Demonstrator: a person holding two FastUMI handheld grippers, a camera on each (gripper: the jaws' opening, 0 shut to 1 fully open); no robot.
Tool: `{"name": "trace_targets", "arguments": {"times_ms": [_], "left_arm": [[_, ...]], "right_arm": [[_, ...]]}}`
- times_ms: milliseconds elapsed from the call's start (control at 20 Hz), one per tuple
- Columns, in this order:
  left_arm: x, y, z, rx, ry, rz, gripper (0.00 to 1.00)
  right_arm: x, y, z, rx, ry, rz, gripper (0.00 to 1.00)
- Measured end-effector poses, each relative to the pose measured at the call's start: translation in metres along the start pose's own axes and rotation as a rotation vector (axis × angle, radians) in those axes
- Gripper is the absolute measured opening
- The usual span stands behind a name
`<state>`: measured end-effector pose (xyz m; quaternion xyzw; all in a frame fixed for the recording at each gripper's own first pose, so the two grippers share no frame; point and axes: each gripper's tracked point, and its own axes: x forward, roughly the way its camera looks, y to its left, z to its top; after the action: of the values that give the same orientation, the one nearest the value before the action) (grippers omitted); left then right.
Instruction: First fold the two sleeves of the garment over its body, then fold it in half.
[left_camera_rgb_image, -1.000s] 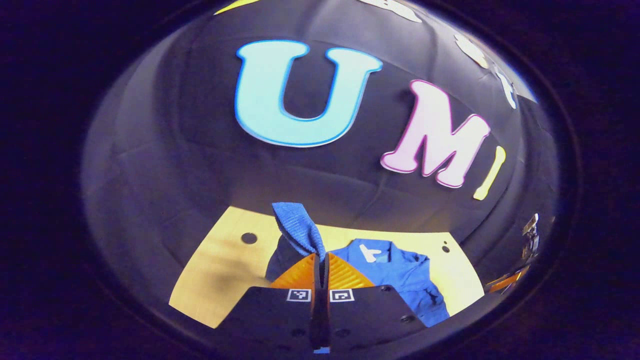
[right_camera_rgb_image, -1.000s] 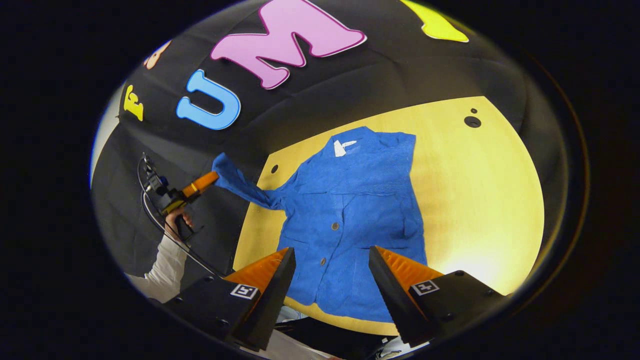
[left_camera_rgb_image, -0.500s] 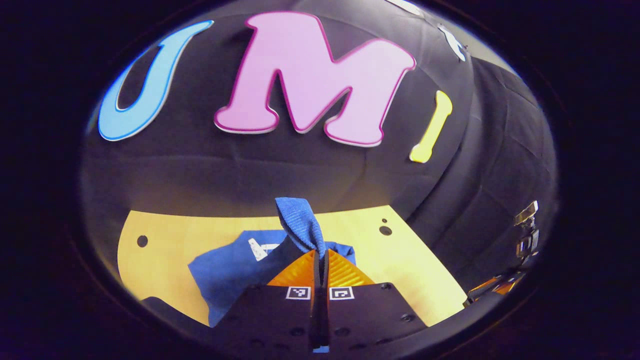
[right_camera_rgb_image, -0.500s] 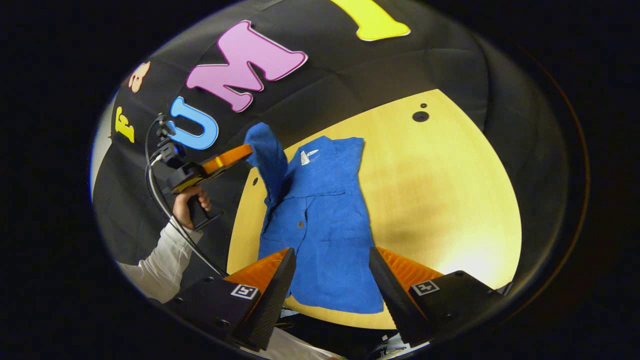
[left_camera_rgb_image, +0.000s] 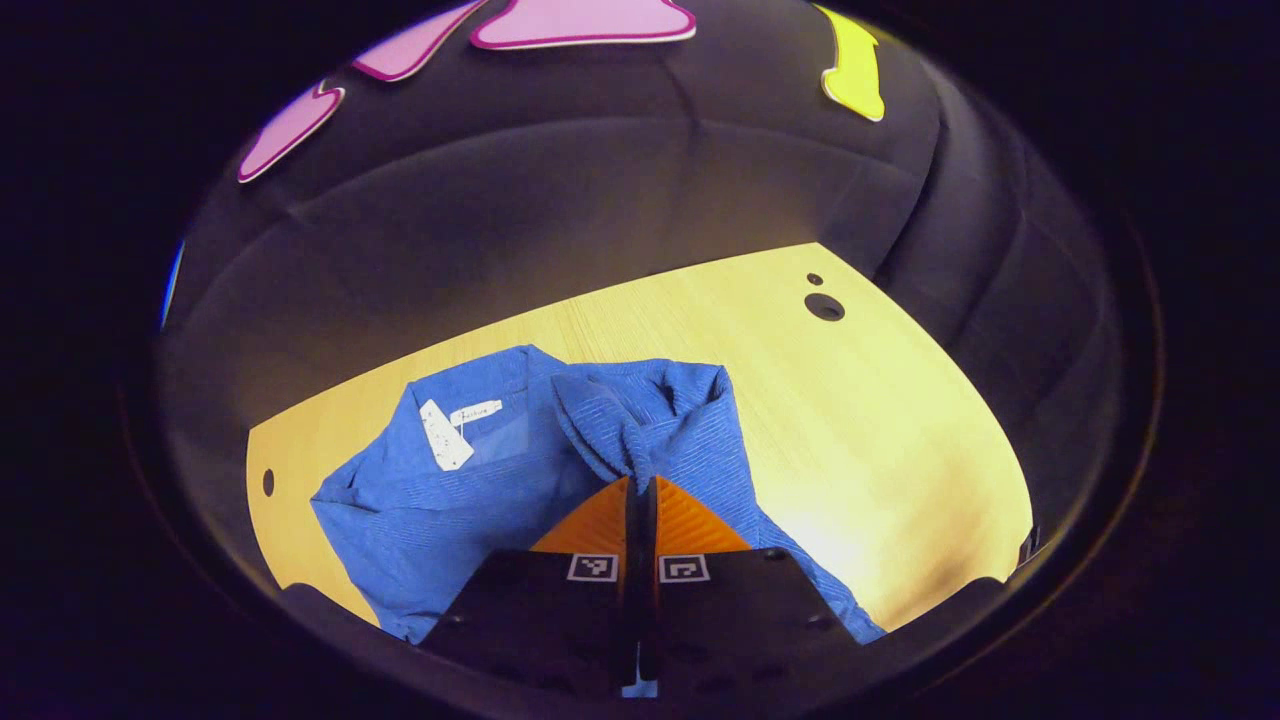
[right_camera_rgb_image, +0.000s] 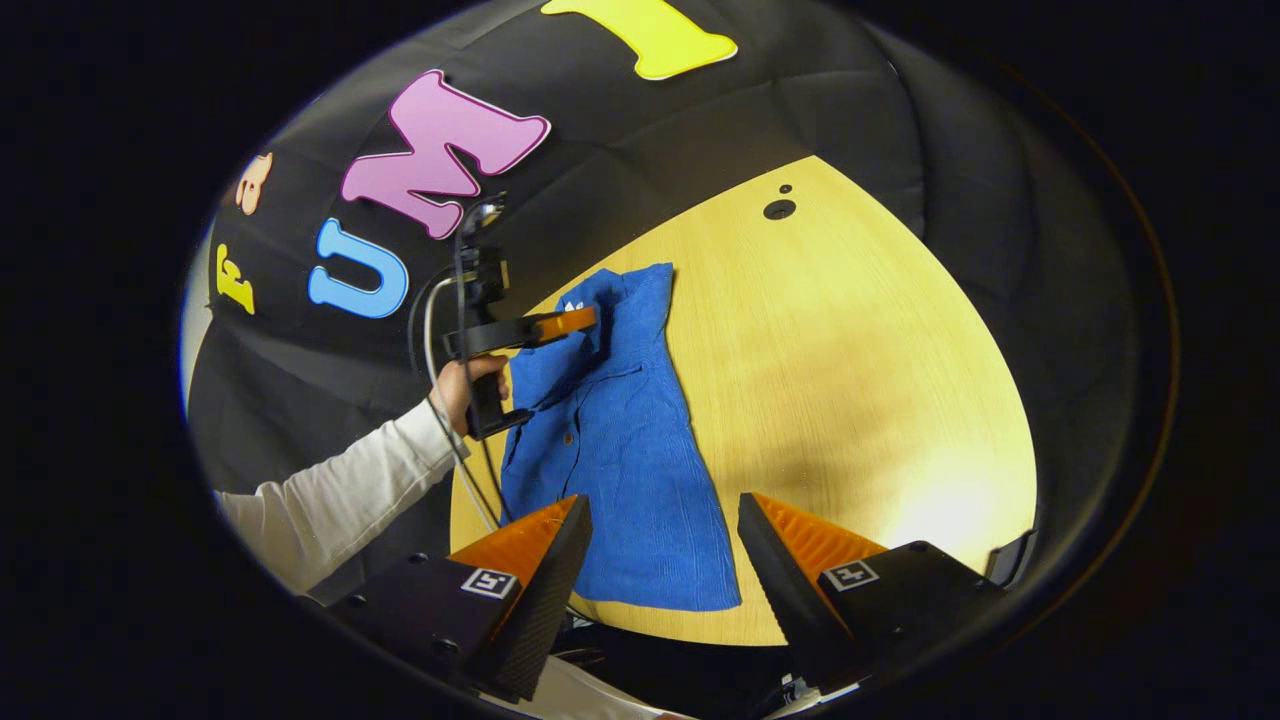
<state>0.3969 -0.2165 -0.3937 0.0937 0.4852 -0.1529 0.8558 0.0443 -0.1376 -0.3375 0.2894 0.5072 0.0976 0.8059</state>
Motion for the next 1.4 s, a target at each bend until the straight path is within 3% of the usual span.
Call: {"name": "trace_targets", "arguments": {"times_ms": [50,200,350,400,500,700,850,1050,1250,1400], "left_arm": [[0.006,-0.007,-0.001,0.011,0.025,-0.01,0.08],[0.021,-0.021,0.001,-0.001,0.016,0.001,0.14],[-0.001,-0.042,0.007,-0.08,-0.037,-0.098,0.76],[-0.011,-0.04,0.007,-0.099,-0.05,-0.094,0.76],[-0.038,-0.022,-0.006,-0.132,-0.048,-0.069,0.86],[-0.107,0.021,-0.06,-0.213,-0.042,-0.045,0.86],[-0.158,0.055,-0.132,-0.288,-0.008,-0.024,0.86],[-0.198,0.118,-0.263,-0.352,0.162,0.14,0.85],[-0.209,0.141,-0.382,-0.457,0.411,0.172,0.85],[-0.207,0.146,-0.438,-0.497,0.497,0.173,0.84]], "right_arm": [[0.0,-0.002,-0.002,0.001,0.002,-0.002,0.94],[-0.002,-0.009,-0.006,0.002,0.011,-0.014,0.94],[0.0,-0.011,-0.01,0.003,0.02,-0.014,0.94],[0.001,-0.011,-0.01,-0.002,0.024,-0.015,0.94],[0.008,-0.011,-0.014,-0.018,0.042,-0.021,0.94],[0.03,-0.002,-0.023,-0.051,0.091,-0.02,0.95],[0.047,0.007,-0.035,-0.114,0.123,-0.029,0.94],[0.073,0.008,-0.065,-0.18,0.223,-0.092,0.94],[0.081,-0.013,-0.121,-0.225,0.434,-0.197,0.95],[0.08,-0.022,-0.145,-0.174,0.496,-0.251,0.96]]}}
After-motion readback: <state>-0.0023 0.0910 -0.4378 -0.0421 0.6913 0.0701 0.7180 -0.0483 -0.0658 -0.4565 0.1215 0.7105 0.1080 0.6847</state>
